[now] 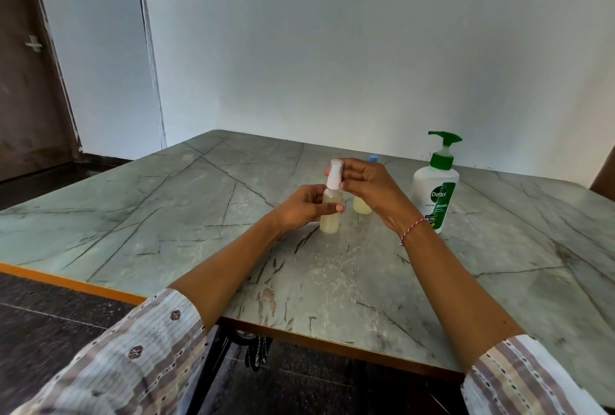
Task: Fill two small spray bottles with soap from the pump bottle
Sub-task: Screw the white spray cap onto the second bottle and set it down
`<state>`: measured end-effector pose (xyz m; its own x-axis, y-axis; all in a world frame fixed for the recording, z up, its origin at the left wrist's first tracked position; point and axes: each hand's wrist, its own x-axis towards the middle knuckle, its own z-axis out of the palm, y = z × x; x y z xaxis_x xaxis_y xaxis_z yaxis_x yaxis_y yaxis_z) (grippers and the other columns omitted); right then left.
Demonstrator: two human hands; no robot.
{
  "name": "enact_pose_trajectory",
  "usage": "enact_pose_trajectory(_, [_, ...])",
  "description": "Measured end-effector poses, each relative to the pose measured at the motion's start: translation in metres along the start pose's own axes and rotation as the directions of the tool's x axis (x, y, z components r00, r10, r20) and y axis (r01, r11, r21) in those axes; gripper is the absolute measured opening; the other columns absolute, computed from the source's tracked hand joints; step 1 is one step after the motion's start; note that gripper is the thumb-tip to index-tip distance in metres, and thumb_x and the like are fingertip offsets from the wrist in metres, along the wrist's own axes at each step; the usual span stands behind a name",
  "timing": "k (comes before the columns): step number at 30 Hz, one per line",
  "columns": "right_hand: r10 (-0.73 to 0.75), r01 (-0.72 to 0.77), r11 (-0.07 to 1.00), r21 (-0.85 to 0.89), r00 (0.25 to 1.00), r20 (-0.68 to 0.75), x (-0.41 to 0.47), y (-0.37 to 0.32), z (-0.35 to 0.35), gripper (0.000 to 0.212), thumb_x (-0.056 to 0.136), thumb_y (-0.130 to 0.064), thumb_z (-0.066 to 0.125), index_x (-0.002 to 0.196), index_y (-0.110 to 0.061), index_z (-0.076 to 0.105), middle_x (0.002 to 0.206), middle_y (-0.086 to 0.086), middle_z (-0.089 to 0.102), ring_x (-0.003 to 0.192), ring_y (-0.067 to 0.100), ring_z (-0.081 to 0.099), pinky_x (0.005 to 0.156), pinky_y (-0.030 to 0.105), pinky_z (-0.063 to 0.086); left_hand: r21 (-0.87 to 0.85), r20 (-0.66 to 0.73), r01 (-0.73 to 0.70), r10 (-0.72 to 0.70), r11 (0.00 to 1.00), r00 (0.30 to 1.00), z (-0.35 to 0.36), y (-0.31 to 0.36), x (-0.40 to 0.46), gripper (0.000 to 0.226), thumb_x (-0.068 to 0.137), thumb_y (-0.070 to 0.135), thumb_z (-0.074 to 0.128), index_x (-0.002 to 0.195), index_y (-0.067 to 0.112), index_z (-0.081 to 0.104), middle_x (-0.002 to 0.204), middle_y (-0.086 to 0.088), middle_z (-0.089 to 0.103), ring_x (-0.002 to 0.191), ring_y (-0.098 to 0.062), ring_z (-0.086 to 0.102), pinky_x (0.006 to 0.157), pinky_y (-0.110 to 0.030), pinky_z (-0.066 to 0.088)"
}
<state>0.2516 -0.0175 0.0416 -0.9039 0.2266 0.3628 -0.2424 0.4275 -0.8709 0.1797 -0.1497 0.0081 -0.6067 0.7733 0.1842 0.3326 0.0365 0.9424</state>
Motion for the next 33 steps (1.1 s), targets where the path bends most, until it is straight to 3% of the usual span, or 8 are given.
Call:
enact_pose_trajectory(7, [0.008, -0.034, 0.983, -0.179, 0.990, -0.143, 0.002, 0.003, 0.006, 0.049, 0.075, -0.015, 0.075, 0.119, -0.014, 0.055, 0.093, 0.003, 0.064, 0.090, 0.018, 0.061, 0.083, 0.030, 0.052, -0.011, 0.006, 0.006, -0.005, 1.000, 1.000, 0.000, -0.001, 0.000, 0.036, 0.088, 0.005, 0.056, 0.123, 0.000, 0.050, 0.123, -0.022, 0.057, 0.115, -0.030, 0.055, 0.099, -0.039, 0.044])
enact_pose_trajectory(11, [0.118, -0.118, 0.993, 0.031, 0.993, -0.015, 0.002, 0.003, 0.002, 0.044, 0.086, -0.006, 0.061, 0.128, -0.014, 0.050, 0.123, 0.008, 0.060, 0.113, 0.024, 0.058, 0.098, 0.038, 0.048, -0.028, 0.011, 0.013, -0.013, 1.000, 1.000, 0.000, -0.002, 0.001, 0.033, 0.089, 0.005, 0.055, 0.121, 0.003, 0.051, 0.119, -0.020, 0.058, 0.111, -0.028, 0.056, 0.098, -0.038, 0.044])
enact_pose_trajectory(16, [0.010, -0.037, 0.990, -0.138, 0.982, -0.187, 0.001, 0.006, 0.008, 0.043, 0.075, -0.017, 0.075, 0.114, -0.010, 0.059, 0.092, 0.004, 0.066, 0.086, 0.016, 0.063, 0.080, 0.028, 0.052, -0.024, 0.020, -0.002, 0.002, 1.000, 1.000, 0.000, -0.002, 0.002, 0.032, 0.089, 0.005, 0.055, 0.121, 0.002, 0.052, 0.117, -0.017, 0.060, 0.110, -0.026, 0.057, 0.088, -0.027, 0.048])
enact_pose_trajectory(21, [0.196, -0.200, 0.977, 0.078, 0.979, 0.056, 0.003, 0.008, 0.004, 0.028, 0.086, -0.016, 0.063, 0.113, -0.014, 0.058, 0.114, 0.006, 0.063, 0.102, 0.017, 0.061, 0.078, 0.027, 0.054, -0.016, 0.016, -0.005, 0.005, 1.000, 1.000, 0.000, -0.004, 0.004, 0.034, 0.088, 0.006, 0.056, 0.122, 0.002, 0.051, 0.124, -0.021, 0.057, 0.116, -0.032, 0.055, 0.101, -0.043, 0.043])
enact_pose_trajectory(24, [0.145, -0.142, 0.986, 0.082, 0.989, -0.022, 0.000, 0.012, 0.005, 0.016, 0.083, -0.013, 0.066, 0.099, -0.014, 0.062, 0.108, 0.009, 0.066, 0.093, 0.017, 0.064, 0.075, 0.023, 0.054, 0.001, 0.018, -0.010, 0.010, 1.000, 1.000, -0.001, -0.005, 0.004, 0.034, 0.088, 0.007, 0.057, 0.122, 0.004, 0.052, 0.123, -0.019, 0.058, 0.115, -0.030, 0.056, 0.101, -0.042, 0.044])
enact_pose_trajectory(26, [0.108, -0.111, 0.994, -0.018, 0.987, -0.118, 0.000, 0.014, 0.010, 0.027, 0.077, -0.017, 0.073, 0.098, -0.012, 0.057, 0.100, 0.007, 0.065, 0.089, 0.018, 0.063, 0.076, 0.026, 0.054, -0.001, 0.014, -0.025, 0.025, 1.000, 1.000, -0.001, -0.005, 0.004, 0.033, 0.087, 0.008, 0.058, 0.120, 0.006, 0.054, 0.120, -0.019, 0.060, 0.113, -0.030, 0.057, 0.099, -0.040, 0.045])
enact_pose_trajectory(29, [0.189, -0.189, 0.982, 0.001, 0.981, -0.035, 0.000, 0.008, 0.013, 0.046, 0.077, -0.025, 0.073, 0.113, -0.016, 0.046, 0.100, 0.000, 0.059, 0.090, 0.014, 0.060, 0.068, 0.025, 0.055, -0.004, 0.011, -0.026, 0.026, 1.000, 1.000, -0.001, -0.006, 0.004, 0.034, 0.088, 0.009, 0.058, 0.121, 0.005, 0.053, 0.121, -0.018, 0.060, 0.112, -0.027, 0.058, 0.098, -0.038, 0.046])
enact_pose_trajectory(33, [0.187, -0.201, 0.947, 0.250, 0.979, 0.080, 0.000, 0.007, -0.001, 0.025, 0.089, -0.013, 0.058, 0.114, -0.014, 0.059, 0.113, 0.005, 0.064, 0.101, 0.016, 0.062, 0.070, 0.027, 0.056, -0.010, 0.028, -0.011, 0.011, 1.000, 1.000, -0.001, -0.006, 0.005, 0.033, 0.088, 0.008, 0.057, 0.121, 0.005, 0.052, 0.122, -0.018, 0.059, 0.114, -0.028, 0.056, 0.096, -0.036, 0.045])
